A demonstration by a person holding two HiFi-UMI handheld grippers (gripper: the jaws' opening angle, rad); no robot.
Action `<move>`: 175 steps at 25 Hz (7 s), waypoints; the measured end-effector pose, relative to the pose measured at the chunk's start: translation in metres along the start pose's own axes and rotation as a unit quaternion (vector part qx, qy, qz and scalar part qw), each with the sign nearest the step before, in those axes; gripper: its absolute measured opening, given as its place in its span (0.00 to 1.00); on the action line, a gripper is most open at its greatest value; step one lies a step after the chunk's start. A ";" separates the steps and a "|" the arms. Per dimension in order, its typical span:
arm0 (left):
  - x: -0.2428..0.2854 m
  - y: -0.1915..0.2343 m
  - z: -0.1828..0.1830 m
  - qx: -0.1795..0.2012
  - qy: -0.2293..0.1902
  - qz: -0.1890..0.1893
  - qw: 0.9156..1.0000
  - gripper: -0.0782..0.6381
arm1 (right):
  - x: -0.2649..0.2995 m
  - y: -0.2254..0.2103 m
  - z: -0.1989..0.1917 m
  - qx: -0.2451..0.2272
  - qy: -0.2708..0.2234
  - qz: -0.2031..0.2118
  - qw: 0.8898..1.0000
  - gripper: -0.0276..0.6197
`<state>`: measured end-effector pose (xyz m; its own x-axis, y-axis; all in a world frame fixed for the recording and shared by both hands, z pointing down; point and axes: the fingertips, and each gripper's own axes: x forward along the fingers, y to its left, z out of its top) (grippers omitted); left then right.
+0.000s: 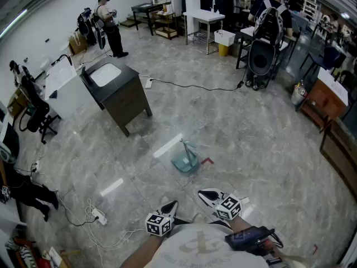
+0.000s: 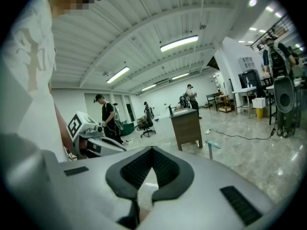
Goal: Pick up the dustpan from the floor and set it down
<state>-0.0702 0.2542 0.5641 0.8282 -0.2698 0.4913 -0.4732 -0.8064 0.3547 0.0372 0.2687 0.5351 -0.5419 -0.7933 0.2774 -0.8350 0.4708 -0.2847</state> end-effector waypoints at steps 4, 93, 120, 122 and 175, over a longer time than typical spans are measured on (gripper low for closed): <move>0.011 -0.005 0.013 0.015 -0.001 -0.003 1.000 0.13 | -0.006 -0.011 0.004 -0.006 0.005 -0.002 1.000 0.07; 0.072 0.218 0.150 -0.051 -0.010 0.042 0.998 0.13 | 0.190 -0.217 0.034 -0.028 0.216 -0.097 0.971 0.07; 0.074 0.248 0.149 -0.109 0.007 0.112 0.988 0.13 | 0.234 -0.286 -0.031 -0.091 0.372 -0.061 0.922 0.28; 0.073 0.253 0.148 -0.114 0.007 0.119 0.986 0.13 | 0.238 -0.289 -0.037 -0.091 0.384 -0.056 0.917 0.30; 0.032 0.273 0.140 -0.127 -0.020 0.200 0.971 0.13 | 0.243 -0.300 -0.096 -0.194 0.487 -0.042 0.851 0.08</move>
<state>-0.1307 -0.0482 0.5656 0.5716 -0.5582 0.6013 -0.8140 -0.4782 0.3298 0.1464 -0.0285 0.7758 -0.1429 -0.2245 0.9639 -0.7412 0.6697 0.0461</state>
